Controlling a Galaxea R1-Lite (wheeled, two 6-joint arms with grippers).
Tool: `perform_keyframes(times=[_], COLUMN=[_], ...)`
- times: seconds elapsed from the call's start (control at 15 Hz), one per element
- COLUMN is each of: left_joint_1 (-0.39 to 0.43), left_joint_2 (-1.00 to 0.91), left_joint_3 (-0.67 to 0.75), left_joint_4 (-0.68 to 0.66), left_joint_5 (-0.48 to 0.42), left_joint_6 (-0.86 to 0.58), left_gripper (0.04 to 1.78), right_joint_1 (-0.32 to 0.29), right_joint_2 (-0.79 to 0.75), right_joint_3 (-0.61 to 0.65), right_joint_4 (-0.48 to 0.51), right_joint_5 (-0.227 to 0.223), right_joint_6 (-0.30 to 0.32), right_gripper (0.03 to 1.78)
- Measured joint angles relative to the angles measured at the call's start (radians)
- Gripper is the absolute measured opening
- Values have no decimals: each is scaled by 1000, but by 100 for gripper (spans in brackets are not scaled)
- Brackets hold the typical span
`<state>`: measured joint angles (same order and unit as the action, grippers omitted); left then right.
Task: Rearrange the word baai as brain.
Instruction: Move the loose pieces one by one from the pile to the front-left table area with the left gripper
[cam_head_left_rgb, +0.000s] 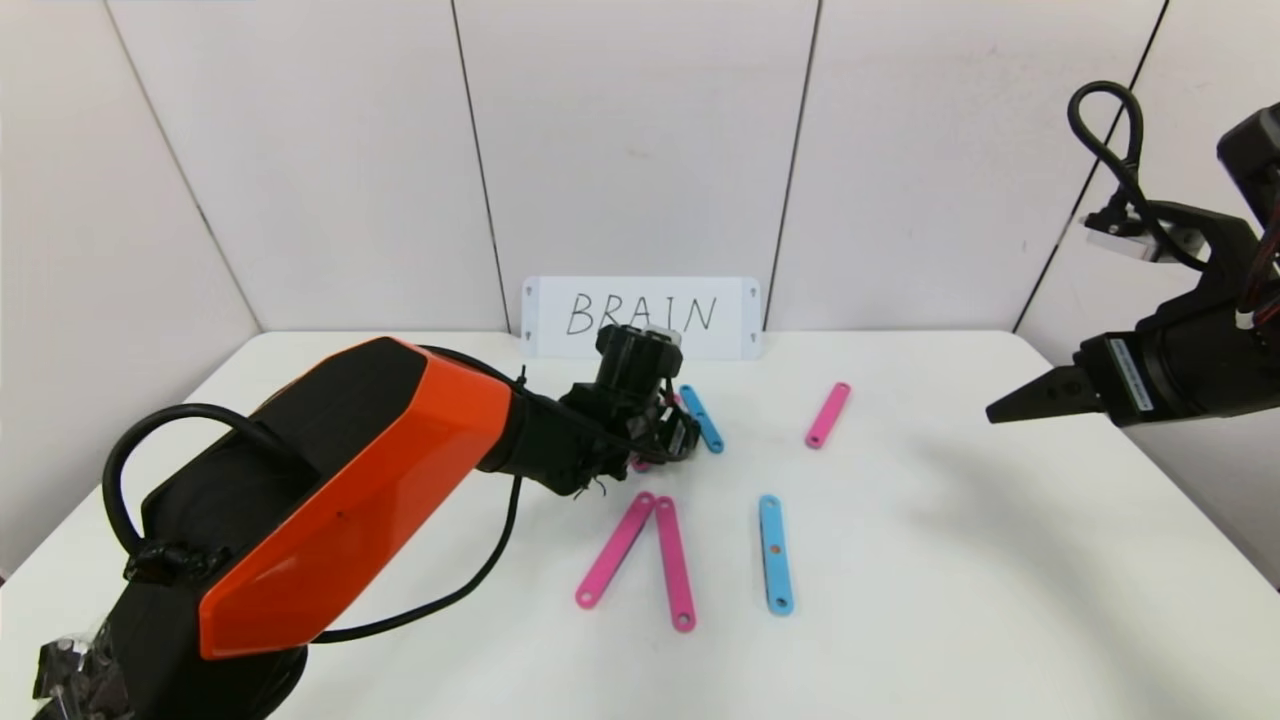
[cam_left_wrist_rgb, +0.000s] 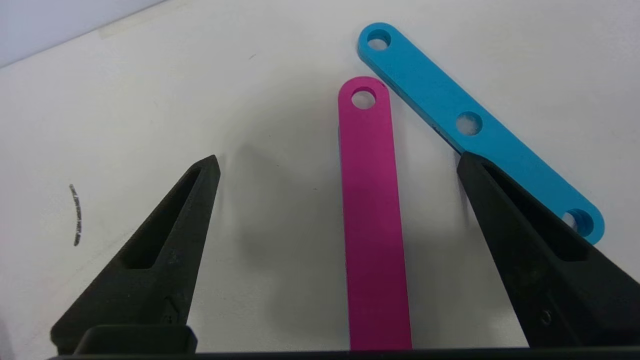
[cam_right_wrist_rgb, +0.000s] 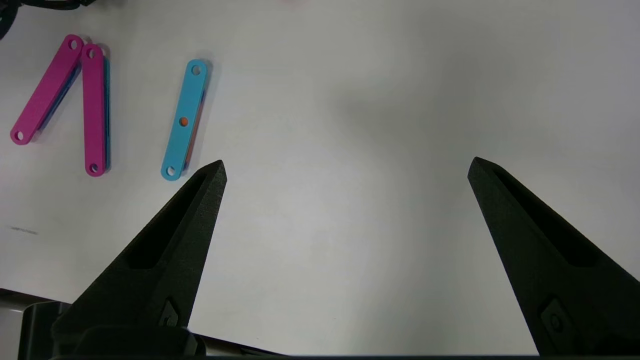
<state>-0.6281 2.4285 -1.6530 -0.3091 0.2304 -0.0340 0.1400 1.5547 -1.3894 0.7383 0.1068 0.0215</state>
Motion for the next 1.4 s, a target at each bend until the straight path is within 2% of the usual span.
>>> perform_keyframes(times=[0.47, 0.8, 1.2, 1.4], left_joint_1=[83, 160, 351, 458], left_joint_2=[-147, -275, -416, -430], left_joint_3=[8, 110, 415, 459], left_joint_4=[-19, -22, -90, -105], left_joint_5=[47, 103, 113, 101], left_joint_6=[-8, -10, 4, 48], left_gripper=[169, 169, 169, 169], right_joint_1=[4, 7, 23, 24], right_joint_2=[-6, -11, -5, -3], right_joint_3=[8, 24, 60, 62], right_joint_4=[0, -39, -98, -98], right_joint_5=[0, 0, -7, -5], right_joint_6=[-11, -11, -11, -11], right_gripper=[170, 170, 170, 170])
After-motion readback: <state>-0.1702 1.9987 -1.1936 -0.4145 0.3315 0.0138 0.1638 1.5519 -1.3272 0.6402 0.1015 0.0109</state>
